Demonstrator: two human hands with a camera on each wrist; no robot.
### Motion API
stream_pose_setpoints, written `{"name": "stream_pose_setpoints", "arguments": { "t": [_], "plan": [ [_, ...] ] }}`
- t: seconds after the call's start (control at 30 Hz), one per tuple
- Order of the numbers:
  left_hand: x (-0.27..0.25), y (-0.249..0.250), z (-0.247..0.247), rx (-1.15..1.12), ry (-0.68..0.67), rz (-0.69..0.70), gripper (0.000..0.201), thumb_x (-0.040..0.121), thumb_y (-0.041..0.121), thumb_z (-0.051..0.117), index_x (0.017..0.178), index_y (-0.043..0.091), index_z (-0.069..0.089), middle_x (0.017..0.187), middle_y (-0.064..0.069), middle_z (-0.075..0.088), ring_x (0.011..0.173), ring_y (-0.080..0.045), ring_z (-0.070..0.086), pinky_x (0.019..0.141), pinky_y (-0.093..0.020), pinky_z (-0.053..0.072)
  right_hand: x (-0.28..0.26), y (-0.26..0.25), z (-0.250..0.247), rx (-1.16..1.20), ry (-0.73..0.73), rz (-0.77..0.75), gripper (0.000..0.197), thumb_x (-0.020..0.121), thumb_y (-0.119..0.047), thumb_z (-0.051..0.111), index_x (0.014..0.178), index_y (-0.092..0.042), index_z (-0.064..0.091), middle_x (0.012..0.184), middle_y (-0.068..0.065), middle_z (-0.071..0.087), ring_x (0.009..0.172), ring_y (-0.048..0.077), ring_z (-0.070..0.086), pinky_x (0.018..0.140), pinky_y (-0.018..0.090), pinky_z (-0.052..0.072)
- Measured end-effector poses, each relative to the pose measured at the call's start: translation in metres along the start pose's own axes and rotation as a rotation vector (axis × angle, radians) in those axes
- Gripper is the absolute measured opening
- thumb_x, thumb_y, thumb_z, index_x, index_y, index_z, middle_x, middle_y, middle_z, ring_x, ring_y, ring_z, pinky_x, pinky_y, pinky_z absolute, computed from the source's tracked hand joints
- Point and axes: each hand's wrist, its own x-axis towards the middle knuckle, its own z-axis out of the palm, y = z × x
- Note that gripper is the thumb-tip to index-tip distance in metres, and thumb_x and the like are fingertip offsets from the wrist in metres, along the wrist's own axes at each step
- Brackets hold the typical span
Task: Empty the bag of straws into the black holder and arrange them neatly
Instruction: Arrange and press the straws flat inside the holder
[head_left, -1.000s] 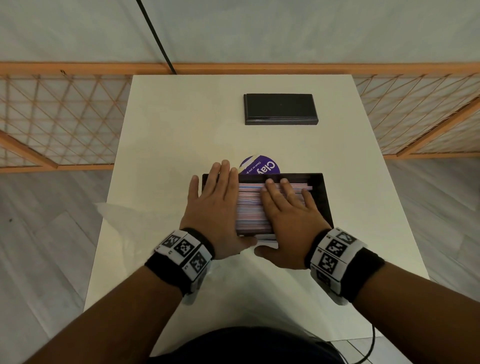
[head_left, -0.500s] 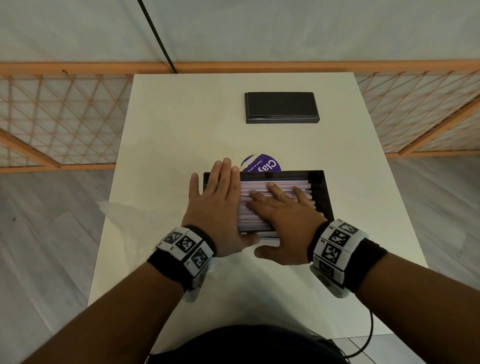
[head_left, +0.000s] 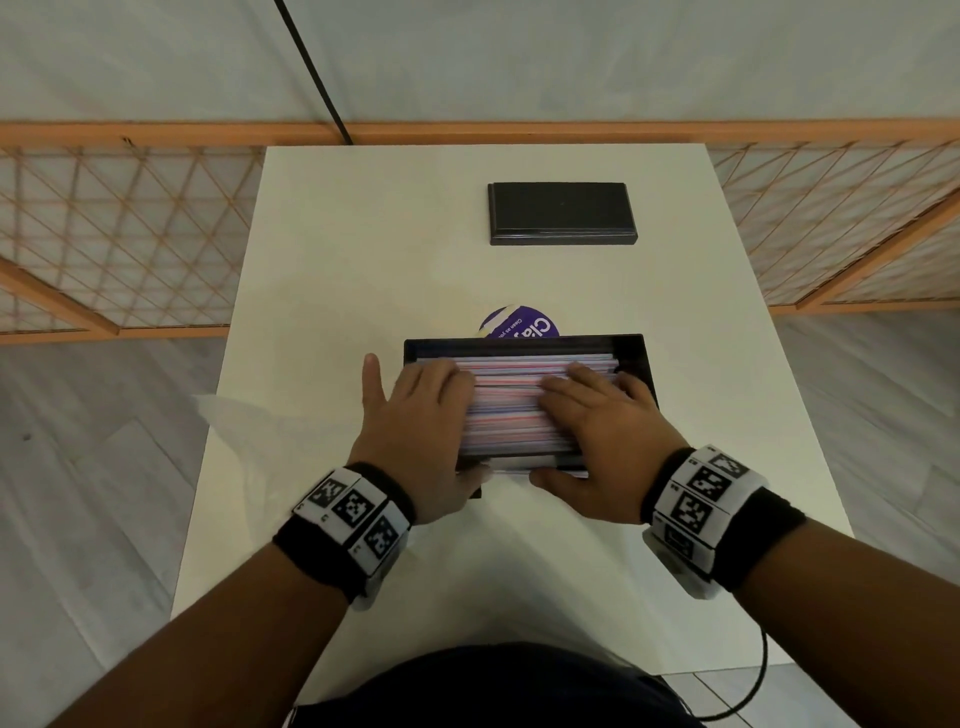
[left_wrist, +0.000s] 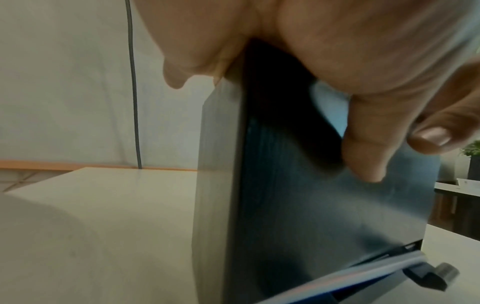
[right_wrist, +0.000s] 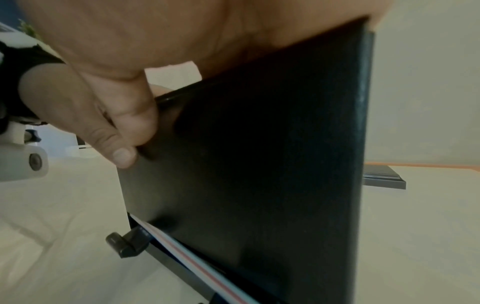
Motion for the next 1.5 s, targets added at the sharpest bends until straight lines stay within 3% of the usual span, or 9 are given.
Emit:
{"name": "stream_pose_setpoints", "arguments": {
  "t": [0.27, 0.43, 0.53, 0.63, 0.83, 1.0, 1.23, 1.43, 1.5],
  "plan": [
    [0.004, 0.0, -0.008, -0.004, -0.102, -0.021, 0.087, 0.069, 0.069, 0.065, 0.139, 0.02, 0.047, 0.134, 0.001, 0.051, 0.129, -0.025, 0.049, 0.116, -0.072, 0.007, -0.002, -0.001, -0.004, 0.014, 0.084, -0.009, 0.074, 0.07, -0.067, 0.047, 0.123, -0.017, 0.059, 0.133, 0.001, 0.058, 0.13, 0.029, 0.048, 0.107, 0.053, 0.033],
    [0.003, 0.002, -0.019, -0.25, -0.043, -0.01, 0.094, 0.072, 0.069, 0.044, 0.152, 0.021, 0.034, 0.157, 0.002, 0.032, 0.145, -0.023, 0.029, 0.12, -0.066, 0.002, -0.027, -0.023, -0.013, 0.081, 0.363, -0.19, 0.018, 0.077, -0.033, 0.061, 0.084, -0.017, 0.063, 0.08, -0.001, 0.062, 0.07, 0.024, 0.059, 0.063, 0.033, 0.049],
    [0.009, 0.006, -0.025, -0.579, 0.093, -0.137, 0.078, 0.084, 0.054, 0.025, 0.152, 0.018, 0.039, 0.161, 0.0, 0.032, 0.148, -0.018, 0.024, 0.124, -0.056, 0.0, -0.039, -0.027, 0.006, -0.037, 0.234, -0.201, 0.018, 0.075, -0.03, 0.065, 0.061, -0.021, 0.057, 0.054, -0.005, 0.057, 0.044, 0.022, 0.055, 0.042, 0.026, 0.045],
    [0.019, 0.011, -0.024, -0.532, 0.044, -0.181, 0.084, 0.09, 0.061, 0.003, 0.159, 0.02, 0.027, 0.169, 0.002, 0.019, 0.157, -0.014, 0.007, 0.125, -0.047, -0.006, -0.027, -0.017, 0.029, -0.231, 0.016, -0.081, 0.032, 0.048, -0.023, 0.085, 0.051, -0.019, 0.054, 0.042, -0.004, 0.05, 0.031, 0.024, 0.047, 0.037, 0.02, 0.033],
    [0.023, 0.012, -0.018, -0.418, -0.05, -0.177, 0.092, 0.086, 0.064, -0.008, 0.162, 0.02, 0.019, 0.171, 0.004, 0.01, 0.157, -0.01, -0.002, 0.126, -0.043, -0.007, -0.006, -0.017, 0.066, -0.259, -0.112, -0.026, 0.029, 0.036, -0.003, 0.081, 0.043, -0.011, 0.054, 0.037, 0.003, 0.045, 0.025, 0.025, 0.044, 0.032, 0.028, 0.041],
    [0.023, 0.013, -0.019, -0.4, -0.066, -0.181, 0.092, 0.086, 0.064, -0.008, 0.161, 0.02, 0.02, 0.171, 0.004, 0.011, 0.158, -0.011, -0.001, 0.126, -0.043, -0.007, -0.003, -0.02, 0.077, -0.268, -0.212, 0.029, 0.015, 0.058, -0.007, 0.075, 0.058, -0.008, 0.06, 0.043, 0.004, 0.053, 0.032, 0.03, 0.052, 0.038, 0.032, 0.039],
    [0.022, 0.012, -0.019, -0.43, -0.048, -0.175, 0.093, 0.085, 0.064, -0.007, 0.161, 0.02, 0.023, 0.171, 0.004, 0.014, 0.157, -0.011, 0.002, 0.127, -0.04, -0.003, 0.007, -0.018, 0.085, -0.229, -0.207, 0.112, 0.021, 0.043, 0.001, 0.075, 0.045, -0.007, 0.056, 0.038, 0.007, 0.048, 0.029, 0.03, 0.05, 0.036, 0.044, 0.049],
    [0.021, 0.009, -0.017, -0.447, -0.026, -0.157, 0.09, 0.087, 0.063, -0.006, 0.16, 0.019, 0.024, 0.17, 0.003, 0.015, 0.157, -0.011, 0.002, 0.126, -0.039, -0.003, -0.003, -0.018, 0.062, -0.25, -0.261, 0.056, 0.024, 0.044, -0.001, 0.077, 0.05, -0.008, 0.055, 0.039, 0.004, 0.045, 0.026, 0.027, 0.045, 0.033, 0.034, 0.043],
    [0.022, 0.009, -0.017, -0.465, -0.019, -0.155, 0.091, 0.087, 0.063, -0.005, 0.16, 0.018, 0.025, 0.17, 0.003, 0.016, 0.158, -0.012, 0.003, 0.127, -0.039, -0.001, -0.012, -0.027, 0.041, -0.359, -0.261, -0.052, 0.015, 0.062, -0.003, 0.073, 0.067, -0.005, 0.059, 0.049, 0.005, 0.044, 0.037, 0.026, 0.048, 0.042, 0.035, 0.049]
  ]
}}
